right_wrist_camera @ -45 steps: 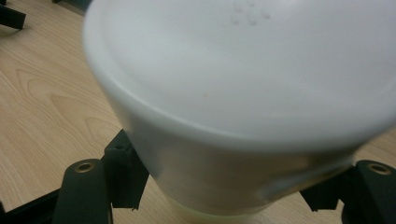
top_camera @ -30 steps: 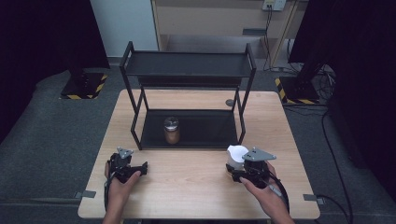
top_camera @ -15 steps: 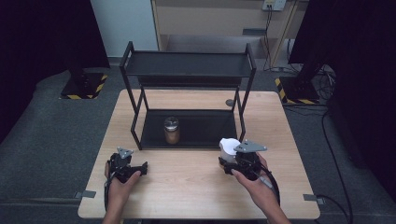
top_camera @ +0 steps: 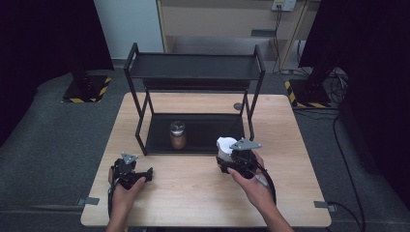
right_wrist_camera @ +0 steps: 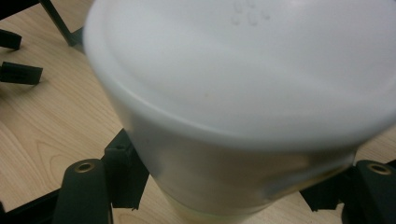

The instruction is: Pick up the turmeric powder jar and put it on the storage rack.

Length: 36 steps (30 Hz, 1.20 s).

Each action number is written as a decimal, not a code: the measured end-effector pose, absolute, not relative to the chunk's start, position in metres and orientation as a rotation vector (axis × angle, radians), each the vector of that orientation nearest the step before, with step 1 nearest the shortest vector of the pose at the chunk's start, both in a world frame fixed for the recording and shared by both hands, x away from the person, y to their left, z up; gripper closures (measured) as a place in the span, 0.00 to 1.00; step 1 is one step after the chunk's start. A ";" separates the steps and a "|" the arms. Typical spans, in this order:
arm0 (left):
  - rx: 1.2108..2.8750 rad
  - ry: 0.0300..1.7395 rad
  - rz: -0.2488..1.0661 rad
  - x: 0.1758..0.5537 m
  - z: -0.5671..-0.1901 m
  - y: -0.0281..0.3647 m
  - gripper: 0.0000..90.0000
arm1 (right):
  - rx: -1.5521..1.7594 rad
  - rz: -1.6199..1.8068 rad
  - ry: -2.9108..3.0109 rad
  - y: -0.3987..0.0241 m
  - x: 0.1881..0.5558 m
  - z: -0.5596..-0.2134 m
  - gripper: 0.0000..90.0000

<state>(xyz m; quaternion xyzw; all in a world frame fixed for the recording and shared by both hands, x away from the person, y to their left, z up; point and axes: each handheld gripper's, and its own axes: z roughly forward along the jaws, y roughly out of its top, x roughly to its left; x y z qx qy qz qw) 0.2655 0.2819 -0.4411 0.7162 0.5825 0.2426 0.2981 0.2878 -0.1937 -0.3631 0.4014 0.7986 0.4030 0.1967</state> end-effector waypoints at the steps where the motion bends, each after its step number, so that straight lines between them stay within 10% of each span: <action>1: 1.903 1.548 0.645 0.266 -0.441 0.282 0.00 | 1.122 1.130 2.234 -0.193 0.289 -0.363 0.35; 36: 1.902 1.549 0.646 0.265 -0.441 0.282 0.00 | 1.128 1.124 2.216 -0.159 0.338 -0.358 0.35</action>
